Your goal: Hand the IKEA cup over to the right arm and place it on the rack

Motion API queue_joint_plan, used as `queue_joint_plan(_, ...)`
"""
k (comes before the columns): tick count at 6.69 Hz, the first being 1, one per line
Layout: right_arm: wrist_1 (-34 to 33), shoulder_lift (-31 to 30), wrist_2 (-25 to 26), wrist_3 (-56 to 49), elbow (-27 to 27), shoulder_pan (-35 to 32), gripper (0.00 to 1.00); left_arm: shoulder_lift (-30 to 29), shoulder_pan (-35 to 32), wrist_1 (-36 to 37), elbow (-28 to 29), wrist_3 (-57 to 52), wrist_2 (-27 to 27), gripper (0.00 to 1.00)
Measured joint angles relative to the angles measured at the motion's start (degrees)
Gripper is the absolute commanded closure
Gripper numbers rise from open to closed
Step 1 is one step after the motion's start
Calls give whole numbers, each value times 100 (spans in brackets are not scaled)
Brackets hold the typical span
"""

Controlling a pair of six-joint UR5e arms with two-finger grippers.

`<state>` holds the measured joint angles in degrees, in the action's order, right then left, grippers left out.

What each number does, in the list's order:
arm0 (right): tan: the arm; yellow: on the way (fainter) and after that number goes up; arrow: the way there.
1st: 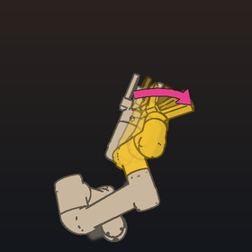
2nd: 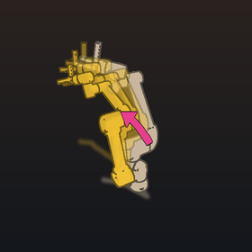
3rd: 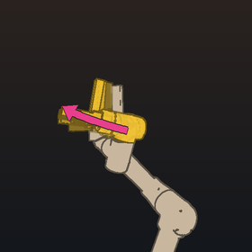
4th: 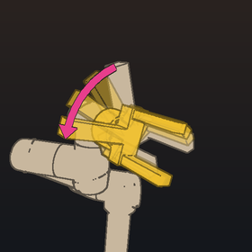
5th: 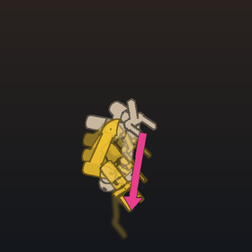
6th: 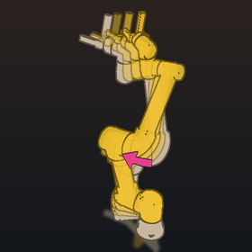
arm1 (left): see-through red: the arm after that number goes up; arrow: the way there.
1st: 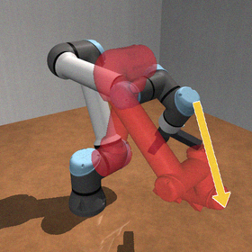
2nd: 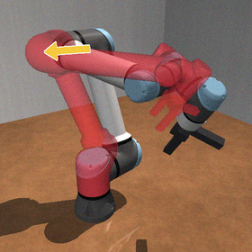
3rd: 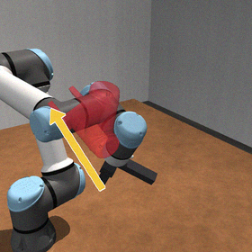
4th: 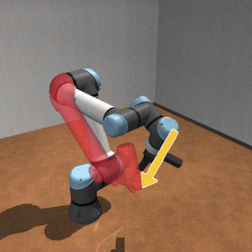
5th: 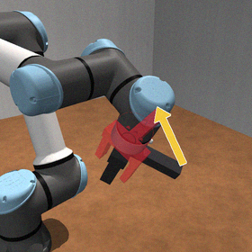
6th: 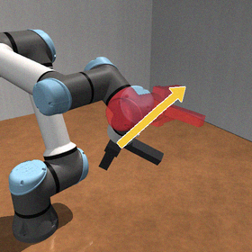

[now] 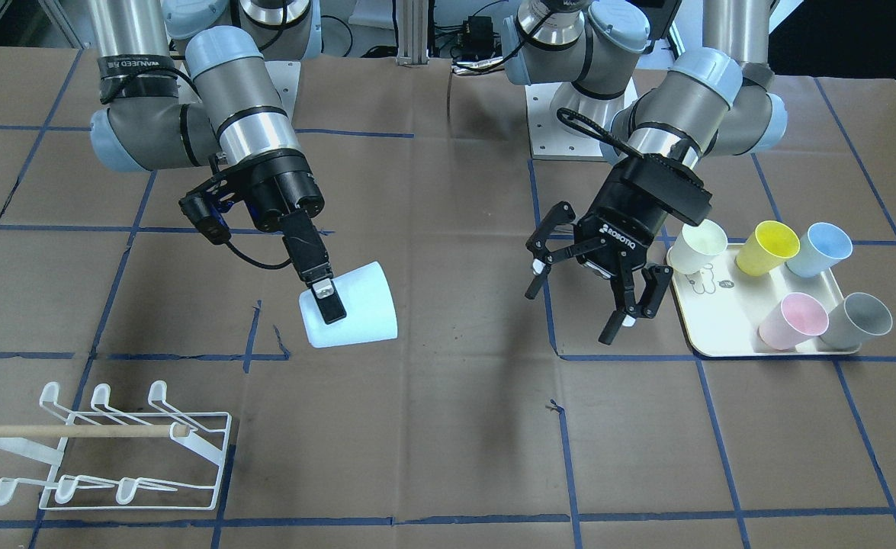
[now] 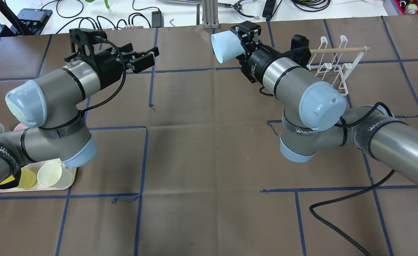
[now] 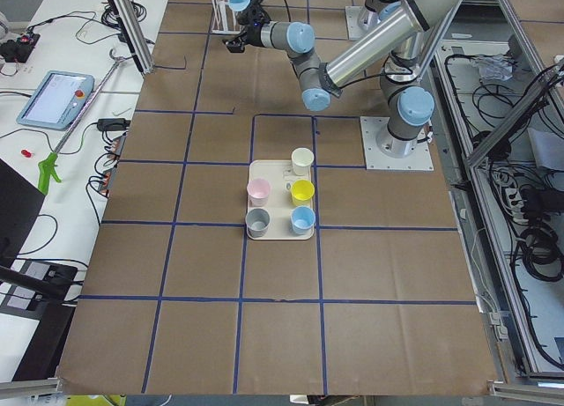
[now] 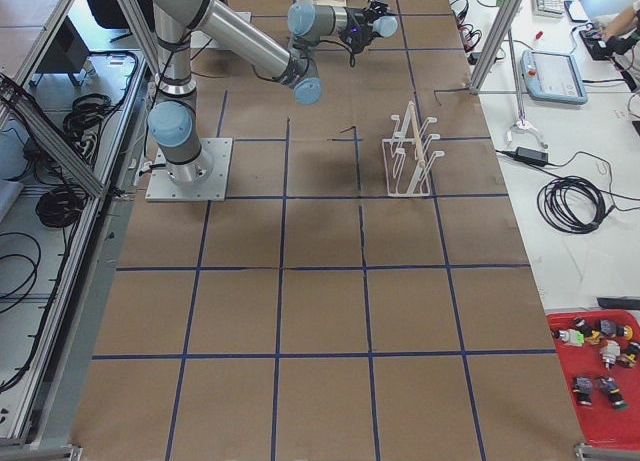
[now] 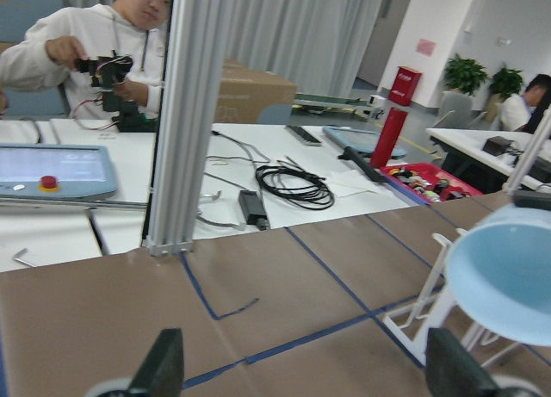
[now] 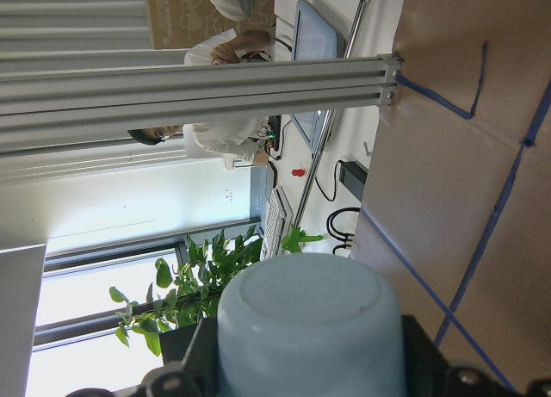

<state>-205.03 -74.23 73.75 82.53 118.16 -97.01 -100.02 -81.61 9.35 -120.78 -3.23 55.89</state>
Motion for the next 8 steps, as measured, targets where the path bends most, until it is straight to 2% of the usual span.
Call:
queue_joint_plan(1, -11, 17, 183, -780, -67, 188, 89, 18, -50, -815, 409, 31, 595, 1)
queue_joint_plan(3, -118, 68, 509, -2646, -104, 572, 89, 124, -362, -3246, 1477, 105, 1793, 0)
queue_joint_plan(4, -172, 146, 579, -3661, -119, 763, 89, 199, -536, -4669, 2022, 242, 2163, 0)
queue_joint_plan(6, -470, 470, 610, -5568, -345, 1076, 89, 502, -645, -7805, 2817, 429, 2527, 0)
queue_joint_plan(7, -682, 689, 613, -6351, -521, 1178, 89, 652, -646, -8734, 2973, 447, 2828, 0)
queue_joint_plan(8, -852, 918, 612, -6915, -698, 1298, 89, 795, -632, -9203, 2992, 444, 3014, 0)
